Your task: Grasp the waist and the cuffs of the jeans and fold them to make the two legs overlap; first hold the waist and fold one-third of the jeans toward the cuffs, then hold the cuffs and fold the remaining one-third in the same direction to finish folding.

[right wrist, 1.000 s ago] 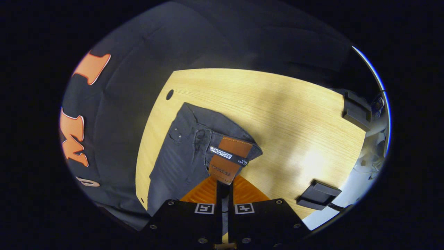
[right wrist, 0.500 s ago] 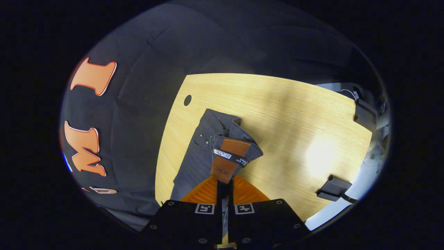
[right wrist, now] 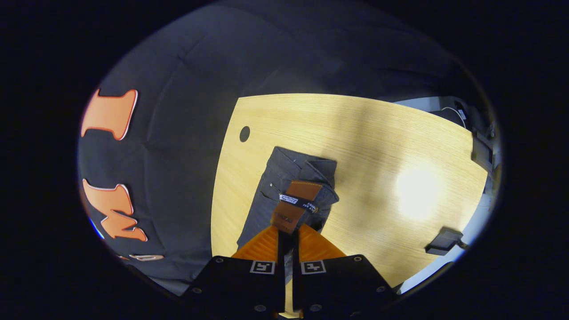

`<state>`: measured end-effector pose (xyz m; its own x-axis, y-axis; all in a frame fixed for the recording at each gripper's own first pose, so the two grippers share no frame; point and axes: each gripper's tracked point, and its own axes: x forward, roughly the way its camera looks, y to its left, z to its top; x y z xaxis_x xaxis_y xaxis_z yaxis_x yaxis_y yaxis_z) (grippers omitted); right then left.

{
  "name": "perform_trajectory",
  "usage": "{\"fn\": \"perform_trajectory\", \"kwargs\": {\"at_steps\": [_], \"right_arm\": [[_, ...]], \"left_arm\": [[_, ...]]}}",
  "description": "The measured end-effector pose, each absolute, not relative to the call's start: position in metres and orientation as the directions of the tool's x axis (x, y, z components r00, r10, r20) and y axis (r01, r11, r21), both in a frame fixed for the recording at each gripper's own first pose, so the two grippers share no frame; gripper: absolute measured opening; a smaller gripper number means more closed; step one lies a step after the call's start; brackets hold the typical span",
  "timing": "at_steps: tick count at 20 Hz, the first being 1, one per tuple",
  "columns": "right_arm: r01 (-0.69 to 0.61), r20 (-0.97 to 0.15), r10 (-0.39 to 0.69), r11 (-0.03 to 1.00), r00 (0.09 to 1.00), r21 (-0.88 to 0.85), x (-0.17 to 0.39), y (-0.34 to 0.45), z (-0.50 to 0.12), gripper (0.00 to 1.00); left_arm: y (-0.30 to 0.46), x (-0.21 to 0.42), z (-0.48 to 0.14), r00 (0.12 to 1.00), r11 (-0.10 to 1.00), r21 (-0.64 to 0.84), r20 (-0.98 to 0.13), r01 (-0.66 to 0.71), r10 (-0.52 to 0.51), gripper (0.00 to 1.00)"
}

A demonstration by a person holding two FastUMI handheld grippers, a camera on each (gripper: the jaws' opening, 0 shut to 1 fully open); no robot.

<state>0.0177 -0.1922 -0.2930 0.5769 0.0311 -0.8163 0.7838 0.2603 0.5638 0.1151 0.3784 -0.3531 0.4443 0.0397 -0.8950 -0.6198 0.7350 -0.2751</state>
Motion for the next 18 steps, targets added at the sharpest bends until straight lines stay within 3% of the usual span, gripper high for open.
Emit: {"fn": "perform_trajectory", "kwargs": {"at_steps": [9, 15, 16, 17, 18], "right_arm": [[0.825, -0.861, 0.019, 0.274, 0.509, 0.494, 0.074, -0.197, -0.320, 0.07], [0.806, -0.850, 0.044, 0.293, 0.525, 0.514, 0.108, -0.189, -0.322, 0.05], [0.774, -0.818, 0.044, 0.297, 0.574, 0.559, 0.116, -0.192, -0.312, 0.21], [0.743, -0.787, 0.032, 0.308, 0.616, 0.594, 0.120, -0.196, -0.295, 0.34], [0.719, -0.761, 0.009, 0.321, 0.648, 0.616, 0.122, -0.199, -0.282, 0.41]], "left_arm": [[0.382, 0.190, -0.401, 0.440, 0.819, -0.209, -0.896, -0.534, 0.058, 0.05], [0.358, 0.221, -0.394, 0.455, 0.867, -0.171, -0.888, -0.467, 0.070, 0.05], [0.351, 0.219, -0.389, 0.445, 0.873, -0.164, -0.893, -0.459, 0.066, 0.08], [0.349, 0.220, -0.389, 0.448, 0.879, -0.156, -0.891, -0.450, 0.071, 0.22], [0.352, 0.224, -0.380, 0.477, 0.891, -0.140, -0.874, -0.432, 0.094, 0.38]]}}
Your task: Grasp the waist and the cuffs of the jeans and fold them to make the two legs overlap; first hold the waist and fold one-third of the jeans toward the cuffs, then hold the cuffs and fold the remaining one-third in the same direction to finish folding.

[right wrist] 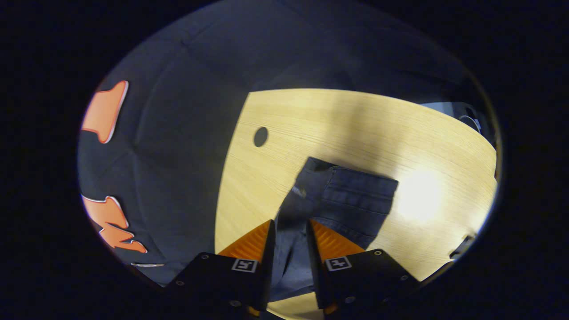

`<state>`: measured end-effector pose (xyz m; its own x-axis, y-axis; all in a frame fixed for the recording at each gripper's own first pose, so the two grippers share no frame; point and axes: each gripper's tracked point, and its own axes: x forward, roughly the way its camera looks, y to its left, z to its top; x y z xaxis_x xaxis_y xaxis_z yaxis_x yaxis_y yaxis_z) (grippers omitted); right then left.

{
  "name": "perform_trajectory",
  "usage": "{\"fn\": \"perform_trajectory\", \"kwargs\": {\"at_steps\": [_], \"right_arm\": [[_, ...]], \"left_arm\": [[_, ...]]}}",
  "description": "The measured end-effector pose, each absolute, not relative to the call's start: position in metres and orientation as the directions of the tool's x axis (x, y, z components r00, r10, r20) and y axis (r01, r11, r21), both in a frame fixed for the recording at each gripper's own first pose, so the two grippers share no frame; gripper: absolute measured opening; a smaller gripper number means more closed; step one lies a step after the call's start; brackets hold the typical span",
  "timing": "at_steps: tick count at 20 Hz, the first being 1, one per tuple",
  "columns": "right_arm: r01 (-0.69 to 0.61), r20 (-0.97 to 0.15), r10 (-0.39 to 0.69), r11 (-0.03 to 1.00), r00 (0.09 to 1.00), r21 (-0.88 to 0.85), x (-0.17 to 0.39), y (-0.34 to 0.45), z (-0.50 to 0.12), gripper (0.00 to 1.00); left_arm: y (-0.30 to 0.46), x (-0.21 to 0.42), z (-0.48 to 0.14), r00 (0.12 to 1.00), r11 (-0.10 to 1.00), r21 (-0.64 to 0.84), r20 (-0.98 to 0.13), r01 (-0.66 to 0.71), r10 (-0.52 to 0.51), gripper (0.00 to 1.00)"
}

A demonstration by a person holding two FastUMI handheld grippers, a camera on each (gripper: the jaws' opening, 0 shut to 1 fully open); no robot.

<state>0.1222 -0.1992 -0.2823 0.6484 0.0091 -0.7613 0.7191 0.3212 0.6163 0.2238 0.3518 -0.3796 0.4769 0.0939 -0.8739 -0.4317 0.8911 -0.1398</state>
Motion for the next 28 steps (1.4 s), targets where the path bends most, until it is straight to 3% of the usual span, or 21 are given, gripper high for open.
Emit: {"fn": "perform_trajectory", "kwargs": {"at_steps": [1, 2, 3, 4, 5, 11, 15, 19, 21, 23, 26, 28], "right_arm": [[0.713, -0.756, -0.009, 0.339, 0.655, 0.614, 0.117, -0.202, -0.279, 0.68], [0.716, -0.761, -0.027, 0.363, 0.648, 0.597, 0.109, -0.204, -0.280, 0.75], [0.728, -0.776, -0.051, 0.392, 0.628, 0.563, 0.100, -0.211, -0.284, 0.75], [0.735, -0.788, -0.079, 0.426, 0.611, 0.527, 0.090, -0.218, -0.291, 0.78], [0.740, -0.795, -0.105, 0.455, 0.598, 0.496, 0.080, -0.224, -0.300, 0.86], [0.775, -0.851, -0.112, 0.486, 0.514, 0.404, 0.038, -0.221, -0.348, 0.99], [0.784, -0.865, -0.092, 0.478, 0.493, 0.396, 0.035, -0.219, -0.373, 0.99], [0.797, -0.870, -0.115, 0.472, 0.479, 0.377, 0.039, -0.221, -0.386, 0.99], [0.787, -0.850, -0.136, 0.474, 0.508, 0.395, 0.049, -0.221, -0.391, 0.99], [0.782, -0.839, -0.167, 0.491, 0.517, 0.384, 0.054, -0.222, -0.395, 0.98], [0.777, -0.824, -0.207, 0.509, 0.528, 0.370, 0.056, -0.228, -0.398, 0.94], [0.769, -0.821, -0.211, 0.527, 0.530, 0.361, 0.058, -0.226, -0.401, 0.73]], "left_arm": [[0.354, 0.229, -0.373, 0.505, 0.903, -0.117, -0.854, -0.414, 0.121, 0.54], [0.351, 0.232, -0.359, 0.536, 0.912, -0.113, -0.834, -0.395, 0.129, 0.69], [0.342, 0.232, -0.348, 0.565, 0.920, -0.117, -0.815, -0.375, 0.127, 0.85], [0.334, 0.234, -0.334, 0.598, 0.929, -0.119, -0.792, -0.350, 0.124, 0.84], [0.326, 0.235, -0.322, 0.633, 0.940, -0.114, -0.764, -0.320, 0.123, 0.96], [0.290, 0.207, -0.249, 0.803, 0.978, -0.072, -0.583, -0.196, 0.118, 0.97], [0.279, 0.183, -0.210, 0.863, 0.983, -0.078, -0.494, -0.164, 0.105, 0.97], [0.247, 0.154, -0.154, 0.945, 0.994, -0.043, -0.318, -0.099, 0.080, 0.97], [0.224, 0.144, -0.127, 0.975, 0.998, -0.009, -0.213, -0.061, 0.058, 0.96], [0.199, 0.135, -0.114, 0.982, 0.999, 0.006, -0.186, -0.040, 0.040, 0.96], [0.172, 0.114, -0.112, 0.980, 1.000, 0.001, -0.198, -0.009, 0.009, 0.96], [0.160, 0.102, -0.115, 0.977, 1.000, 0.011, -0.214, 0.004, -0.002, 0.96]]}}
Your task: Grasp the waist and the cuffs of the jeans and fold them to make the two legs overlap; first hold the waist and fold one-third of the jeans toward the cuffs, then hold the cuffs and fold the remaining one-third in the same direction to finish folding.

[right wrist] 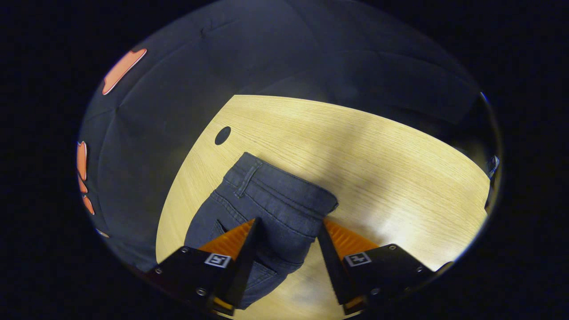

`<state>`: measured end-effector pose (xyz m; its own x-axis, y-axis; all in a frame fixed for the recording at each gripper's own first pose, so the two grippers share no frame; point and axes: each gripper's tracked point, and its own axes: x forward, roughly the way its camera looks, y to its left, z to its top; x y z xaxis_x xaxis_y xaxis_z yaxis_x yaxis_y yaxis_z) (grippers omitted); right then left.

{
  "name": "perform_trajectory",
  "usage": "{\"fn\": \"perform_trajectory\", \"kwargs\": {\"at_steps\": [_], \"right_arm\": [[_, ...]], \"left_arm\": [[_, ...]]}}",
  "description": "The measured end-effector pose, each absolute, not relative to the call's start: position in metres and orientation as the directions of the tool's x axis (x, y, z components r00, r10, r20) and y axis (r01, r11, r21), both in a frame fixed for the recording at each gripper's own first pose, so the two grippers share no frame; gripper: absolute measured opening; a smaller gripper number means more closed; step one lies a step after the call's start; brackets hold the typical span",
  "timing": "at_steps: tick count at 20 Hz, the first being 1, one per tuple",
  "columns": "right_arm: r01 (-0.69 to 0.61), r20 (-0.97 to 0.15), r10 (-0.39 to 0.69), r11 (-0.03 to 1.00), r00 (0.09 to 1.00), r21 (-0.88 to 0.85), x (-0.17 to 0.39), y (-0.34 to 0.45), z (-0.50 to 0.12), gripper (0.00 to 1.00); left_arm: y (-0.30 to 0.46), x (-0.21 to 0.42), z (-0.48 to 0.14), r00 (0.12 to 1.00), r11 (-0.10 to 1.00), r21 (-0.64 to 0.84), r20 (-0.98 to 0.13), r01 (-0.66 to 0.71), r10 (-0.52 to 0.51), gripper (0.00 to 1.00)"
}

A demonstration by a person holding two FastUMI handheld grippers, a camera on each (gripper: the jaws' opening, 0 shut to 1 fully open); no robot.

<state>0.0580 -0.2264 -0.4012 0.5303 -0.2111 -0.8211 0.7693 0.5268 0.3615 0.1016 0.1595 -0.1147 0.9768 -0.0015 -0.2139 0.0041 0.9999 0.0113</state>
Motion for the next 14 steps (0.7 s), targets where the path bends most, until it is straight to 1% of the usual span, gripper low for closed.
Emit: {"fn": "perform_trajectory", "kwargs": {"at_steps": [1, 2, 3, 4, 5, 7, 8, 9, 10, 14], "right_arm": [[0.757, -0.811, -0.196, 0.526, 0.552, 0.388, 0.066, -0.223, -0.400, 0.54], [0.758, -0.802, -0.212, 0.525, 0.558, 0.388, 0.069, -0.223, -0.396, 0.39], [0.752, -0.806, -0.210, 0.541, 0.554, 0.376, 0.068, -0.221, -0.398, 0.24], [0.750, -0.797, -0.233, 0.553, 0.557, 0.363, 0.066, -0.221, -0.387, 0.24], [0.742, -0.789, -0.244, 0.569, 0.564, 0.354, 0.066, -0.220, -0.384, 0.19], [0.724, -0.745, -0.285, 0.589, 0.603, 0.360, 0.073, -0.218, -0.364, 0.18], [0.706, -0.736, -0.275, 0.605, 0.618, 0.367, 0.078, -0.213, -0.358, 0.11], [0.698, -0.715, -0.297, 0.617, 0.633, 0.362, 0.076, -0.213, -0.343, 0.11], [0.682, -0.709, -0.290, 0.637, 0.643, 0.358, 0.077, -0.206, -0.334, 0.10], [0.649, -0.653, -0.339, 0.694, 0.677, 0.312, 0.073, -0.186, -0.299, 0.10]], "left_arm": [[0.155, 0.097, -0.117, 0.974, 1.000, 0.015, -0.227, 0.013, -0.010, 0.93], [0.147, 0.094, -0.121, 0.971, 1.000, 0.017, -0.237, 0.025, -0.020, 0.93], [0.141, 0.090, -0.120, 0.970, 0.999, 0.022, -0.243, 0.036, -0.030, 0.95], [0.136, 0.086, -0.121, 0.969, 0.998, 0.027, -0.245, 0.048, -0.040, 0.96], [0.132, 0.086, -0.120, 0.968, 0.998, 0.034, -0.245, 0.057, -0.047, 0.95], [0.127, 0.087, -0.118, 0.969, 0.996, 0.044, -0.238, 0.076, -0.064, 0.95], [0.126, 0.086, -0.117, 0.970, 0.995, 0.046, -0.233, 0.088, -0.075, 0.96], [0.123, 0.086, -0.115, 0.969, 0.994, 0.046, -0.230, 0.100, -0.087, 0.93], [0.124, 0.085, -0.115, 0.969, 0.993, 0.044, -0.228, 0.111, -0.098, 0.95], [0.133, 0.082, -0.108, 0.971, 0.990, 0.024, -0.199, 0.137, -0.130, 0.94]]}}
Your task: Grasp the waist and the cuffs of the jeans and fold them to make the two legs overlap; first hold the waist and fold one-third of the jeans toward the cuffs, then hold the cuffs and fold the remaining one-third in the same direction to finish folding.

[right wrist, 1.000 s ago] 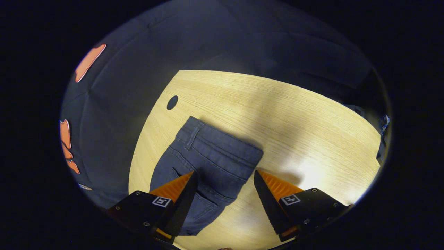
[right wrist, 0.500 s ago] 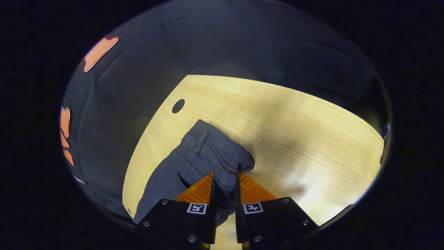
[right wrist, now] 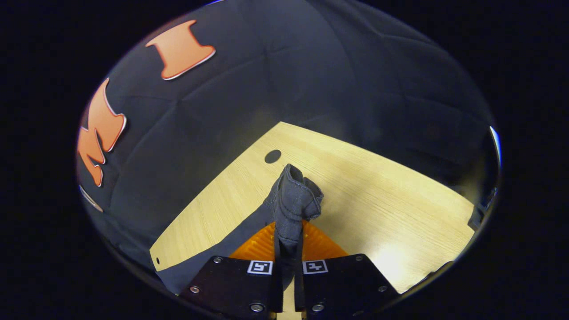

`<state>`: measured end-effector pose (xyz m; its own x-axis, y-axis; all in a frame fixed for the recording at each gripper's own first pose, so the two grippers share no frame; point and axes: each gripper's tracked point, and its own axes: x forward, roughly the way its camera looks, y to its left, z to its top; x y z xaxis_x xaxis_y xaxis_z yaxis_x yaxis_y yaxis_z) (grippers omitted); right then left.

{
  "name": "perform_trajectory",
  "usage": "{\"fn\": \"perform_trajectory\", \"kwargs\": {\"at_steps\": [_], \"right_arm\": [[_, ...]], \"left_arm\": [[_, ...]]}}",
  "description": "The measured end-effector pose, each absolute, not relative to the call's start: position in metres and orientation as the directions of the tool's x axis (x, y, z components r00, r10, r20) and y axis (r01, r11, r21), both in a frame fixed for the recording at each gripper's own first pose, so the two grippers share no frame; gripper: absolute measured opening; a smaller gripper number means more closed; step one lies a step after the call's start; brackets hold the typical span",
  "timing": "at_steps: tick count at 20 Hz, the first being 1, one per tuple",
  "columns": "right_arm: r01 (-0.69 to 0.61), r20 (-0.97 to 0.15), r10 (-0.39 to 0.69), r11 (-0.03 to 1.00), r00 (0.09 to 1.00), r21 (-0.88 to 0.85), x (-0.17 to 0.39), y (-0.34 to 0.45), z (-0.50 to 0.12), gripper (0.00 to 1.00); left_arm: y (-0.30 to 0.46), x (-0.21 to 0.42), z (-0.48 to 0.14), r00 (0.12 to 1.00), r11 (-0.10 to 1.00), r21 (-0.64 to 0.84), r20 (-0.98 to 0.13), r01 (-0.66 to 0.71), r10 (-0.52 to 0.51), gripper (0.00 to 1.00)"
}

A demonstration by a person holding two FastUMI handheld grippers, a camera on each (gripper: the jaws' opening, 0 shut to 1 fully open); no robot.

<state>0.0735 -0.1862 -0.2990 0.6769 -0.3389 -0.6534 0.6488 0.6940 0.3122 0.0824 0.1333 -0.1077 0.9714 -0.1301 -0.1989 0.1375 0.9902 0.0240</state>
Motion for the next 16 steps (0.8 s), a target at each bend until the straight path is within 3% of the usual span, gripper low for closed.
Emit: {"fn": "perform_trajectory", "kwargs": {"at_steps": [16], "right_arm": [[0.390, -0.528, -0.257, 0.908, 0.809, 0.156, 0.095, -0.069, -0.230, 0.10]], "left_arm": [[0.228, 0.074, -0.106, 0.985, 0.996, -0.030, -0.148, 0.087, -0.091, 0.94]]}}
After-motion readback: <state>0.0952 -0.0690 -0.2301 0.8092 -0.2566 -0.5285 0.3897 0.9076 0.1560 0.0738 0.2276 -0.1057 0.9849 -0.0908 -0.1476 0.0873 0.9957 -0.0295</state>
